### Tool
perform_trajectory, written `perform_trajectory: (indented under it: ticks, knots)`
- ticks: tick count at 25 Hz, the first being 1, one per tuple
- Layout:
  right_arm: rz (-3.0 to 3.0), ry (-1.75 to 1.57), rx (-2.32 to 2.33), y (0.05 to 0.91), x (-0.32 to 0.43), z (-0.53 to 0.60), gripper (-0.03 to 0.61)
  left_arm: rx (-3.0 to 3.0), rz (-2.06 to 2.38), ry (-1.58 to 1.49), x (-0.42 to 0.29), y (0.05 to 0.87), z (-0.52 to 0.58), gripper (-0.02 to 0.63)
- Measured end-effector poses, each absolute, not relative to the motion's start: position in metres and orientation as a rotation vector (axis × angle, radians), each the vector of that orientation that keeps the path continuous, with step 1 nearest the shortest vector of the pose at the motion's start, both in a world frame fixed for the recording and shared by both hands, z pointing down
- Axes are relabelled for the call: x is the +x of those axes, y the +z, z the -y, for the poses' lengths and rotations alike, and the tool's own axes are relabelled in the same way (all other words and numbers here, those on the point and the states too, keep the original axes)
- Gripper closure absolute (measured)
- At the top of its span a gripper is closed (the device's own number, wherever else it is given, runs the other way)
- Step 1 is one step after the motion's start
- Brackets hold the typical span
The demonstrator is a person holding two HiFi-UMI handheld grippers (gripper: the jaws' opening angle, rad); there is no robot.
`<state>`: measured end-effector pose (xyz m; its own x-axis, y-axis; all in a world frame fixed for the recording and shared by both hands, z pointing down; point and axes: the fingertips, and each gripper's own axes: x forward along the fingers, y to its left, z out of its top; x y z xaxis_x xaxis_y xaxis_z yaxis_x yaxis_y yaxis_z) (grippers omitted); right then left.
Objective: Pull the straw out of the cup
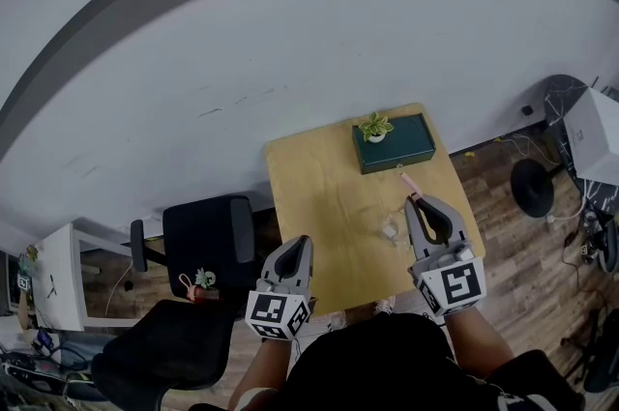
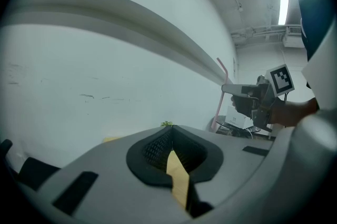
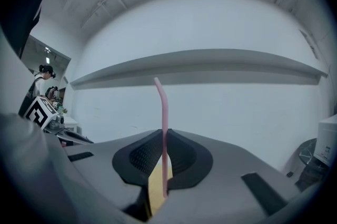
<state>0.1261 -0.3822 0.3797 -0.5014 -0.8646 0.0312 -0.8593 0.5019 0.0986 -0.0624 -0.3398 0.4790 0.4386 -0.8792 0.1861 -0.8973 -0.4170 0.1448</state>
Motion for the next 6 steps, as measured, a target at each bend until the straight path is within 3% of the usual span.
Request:
perform_trajectory:
  ticks: [6]
  knots:
    - [2.624,-0.083,1.524,0.3907,0.1292,0.3827,0.537,2.465,1.550,0.121,-0.0597,0.4811,0.3362,0.595]
